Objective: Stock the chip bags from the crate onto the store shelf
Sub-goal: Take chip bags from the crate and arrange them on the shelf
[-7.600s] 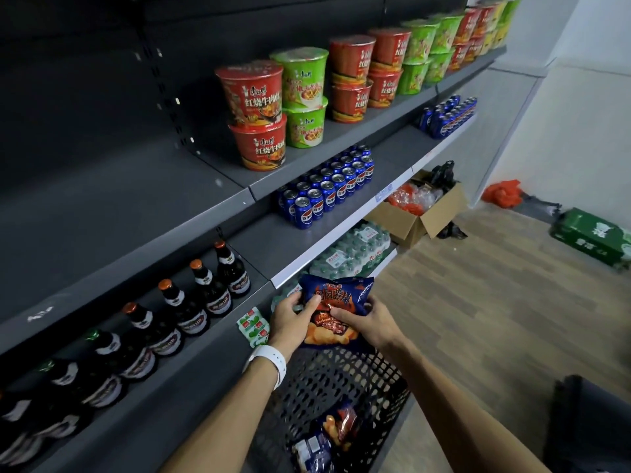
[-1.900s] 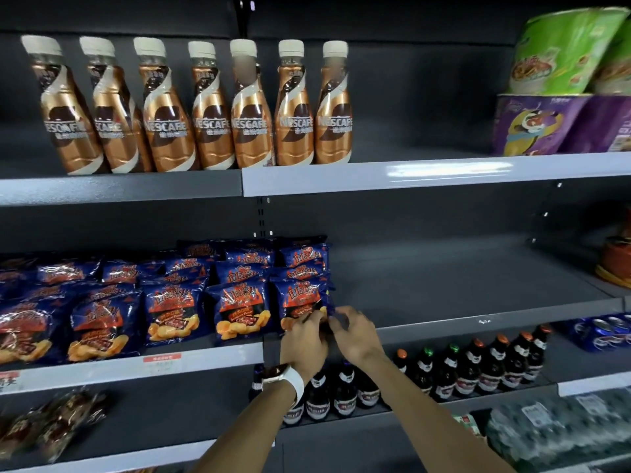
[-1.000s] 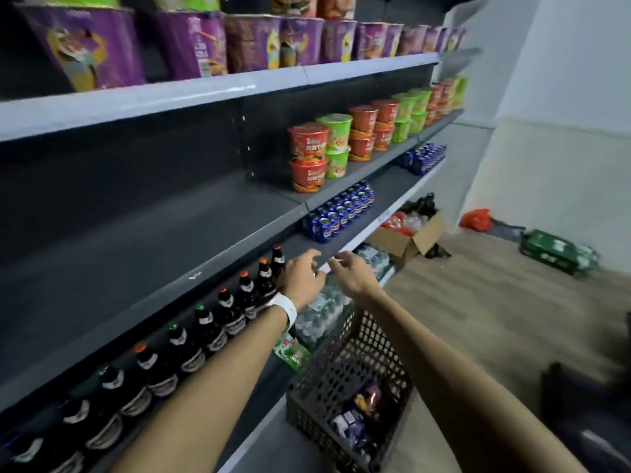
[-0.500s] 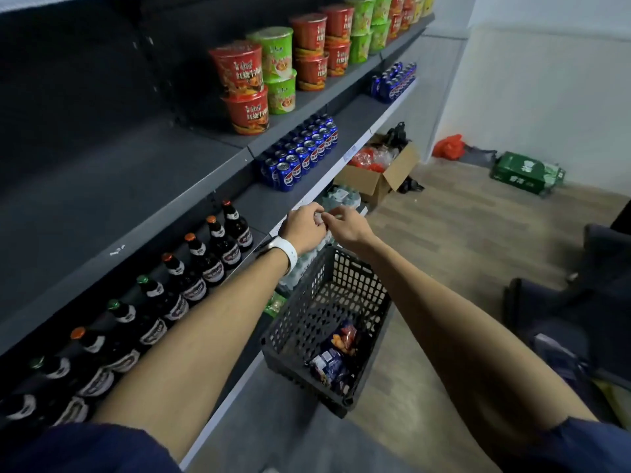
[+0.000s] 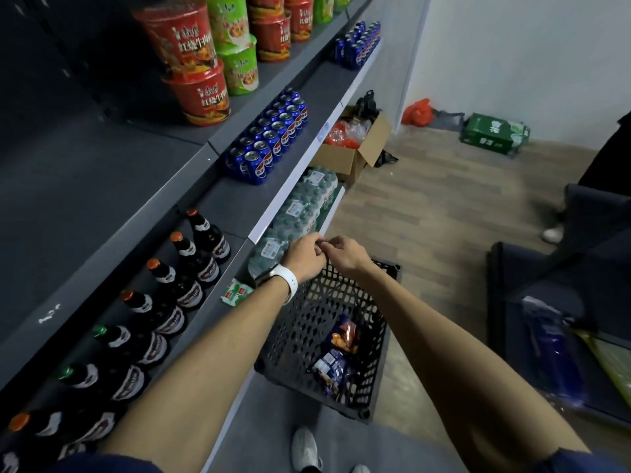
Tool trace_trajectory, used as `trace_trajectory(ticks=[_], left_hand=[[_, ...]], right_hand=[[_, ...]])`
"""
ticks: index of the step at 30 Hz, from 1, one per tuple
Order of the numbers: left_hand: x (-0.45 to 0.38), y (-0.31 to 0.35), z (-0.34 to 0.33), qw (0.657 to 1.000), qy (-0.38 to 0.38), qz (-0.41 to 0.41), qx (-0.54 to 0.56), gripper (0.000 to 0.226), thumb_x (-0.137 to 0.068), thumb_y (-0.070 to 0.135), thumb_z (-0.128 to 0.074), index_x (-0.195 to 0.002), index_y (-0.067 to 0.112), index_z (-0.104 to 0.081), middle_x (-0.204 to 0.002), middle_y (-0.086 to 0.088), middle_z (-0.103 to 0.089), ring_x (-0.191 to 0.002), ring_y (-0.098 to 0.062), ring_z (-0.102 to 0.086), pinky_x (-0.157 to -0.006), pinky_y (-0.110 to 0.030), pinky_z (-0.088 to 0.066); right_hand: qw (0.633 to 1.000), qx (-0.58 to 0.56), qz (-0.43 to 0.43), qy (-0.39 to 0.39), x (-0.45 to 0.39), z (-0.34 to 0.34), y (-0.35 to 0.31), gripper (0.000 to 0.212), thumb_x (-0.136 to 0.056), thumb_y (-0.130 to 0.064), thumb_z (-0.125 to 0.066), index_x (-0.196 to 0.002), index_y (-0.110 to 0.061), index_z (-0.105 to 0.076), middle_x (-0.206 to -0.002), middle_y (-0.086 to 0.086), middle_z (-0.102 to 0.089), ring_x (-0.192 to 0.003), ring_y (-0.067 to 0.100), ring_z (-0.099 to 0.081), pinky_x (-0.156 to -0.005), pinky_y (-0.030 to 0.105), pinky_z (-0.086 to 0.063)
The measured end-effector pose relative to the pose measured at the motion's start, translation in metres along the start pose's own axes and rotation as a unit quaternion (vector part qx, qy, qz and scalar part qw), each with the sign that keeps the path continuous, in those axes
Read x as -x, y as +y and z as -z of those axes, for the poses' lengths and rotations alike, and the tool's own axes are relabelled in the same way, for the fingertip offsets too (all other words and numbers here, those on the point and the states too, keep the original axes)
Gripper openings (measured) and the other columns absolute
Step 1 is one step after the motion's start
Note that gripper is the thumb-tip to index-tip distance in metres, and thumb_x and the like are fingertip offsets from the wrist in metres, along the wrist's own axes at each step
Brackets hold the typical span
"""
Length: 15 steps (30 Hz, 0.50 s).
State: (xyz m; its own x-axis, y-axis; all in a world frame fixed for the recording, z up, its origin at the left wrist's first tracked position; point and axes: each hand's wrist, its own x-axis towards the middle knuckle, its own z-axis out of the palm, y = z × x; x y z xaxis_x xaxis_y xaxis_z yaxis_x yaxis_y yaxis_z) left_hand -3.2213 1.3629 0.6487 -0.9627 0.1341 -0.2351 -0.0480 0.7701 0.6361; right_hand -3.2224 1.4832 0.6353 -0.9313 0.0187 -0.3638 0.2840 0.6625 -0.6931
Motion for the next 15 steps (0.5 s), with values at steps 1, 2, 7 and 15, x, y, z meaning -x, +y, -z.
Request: trace_trajectory(ticks=[1,2,7,15], left_hand=[[-0.006,-0.004,-0.001,1.000,-0.011,-0.002,0.001,0.036,-0.085,0.008,-0.045,-0.115,0.018,-0.064,-0.102,-0.011,-0.068,-0.093,-0.032,-0.062,-0.077,-0.034,-0.052],[-0.011,-0.008,-0.003,1.000,-0.021,-0.004,0.003,0.036,-0.086,0.008,-0.045,-0.115,0.019,-0.063,-0.102,-0.011,-0.068,-0.094,-0.032,-0.062,-0.075,-0.032,-0.051],[-0.031,-0.027,-0.015,0.999,-0.044,-0.003,0.003,0.036,-0.094,0.011,-0.040,-0.122,0.019,-0.061,-0.119,-0.013,-0.064,-0.100,-0.031,-0.062,-0.087,-0.039,-0.053],[-0.050,-0.034,-0.049,0.998,-0.066,0.015,0.003,0.037,-0.097,0.012,-0.035,-0.125,0.017,-0.059,-0.119,-0.017,-0.063,-0.104,-0.035,-0.060,-0.084,-0.040,-0.052]], right_hand=[[1.000,0.001,-0.004,0.001,-0.004,-0.002,0.001,0.041,-0.100,-0.041,-0.049,-0.120,-0.011,-0.068,-0.122,0.014,-0.068,-0.110,0.032,-0.062,-0.081,0.029,-0.042],[1.000,-0.001,-0.008,0.003,-0.007,-0.004,0.002,0.040,-0.099,-0.040,-0.049,-0.120,-0.012,-0.068,-0.122,0.014,-0.068,-0.110,0.032,-0.062,-0.080,0.029,-0.041],[0.999,-0.017,-0.036,0.010,-0.019,-0.021,0.012,0.040,-0.099,-0.040,-0.050,-0.125,-0.014,-0.065,-0.127,0.013,-0.066,-0.114,0.032,-0.061,-0.086,0.031,-0.043],[0.996,-0.037,-0.080,0.003,-0.037,-0.032,0.039,0.044,-0.099,-0.038,-0.048,-0.129,-0.008,-0.060,-0.127,0.013,-0.065,-0.113,0.030,-0.061,-0.088,0.032,-0.045]])
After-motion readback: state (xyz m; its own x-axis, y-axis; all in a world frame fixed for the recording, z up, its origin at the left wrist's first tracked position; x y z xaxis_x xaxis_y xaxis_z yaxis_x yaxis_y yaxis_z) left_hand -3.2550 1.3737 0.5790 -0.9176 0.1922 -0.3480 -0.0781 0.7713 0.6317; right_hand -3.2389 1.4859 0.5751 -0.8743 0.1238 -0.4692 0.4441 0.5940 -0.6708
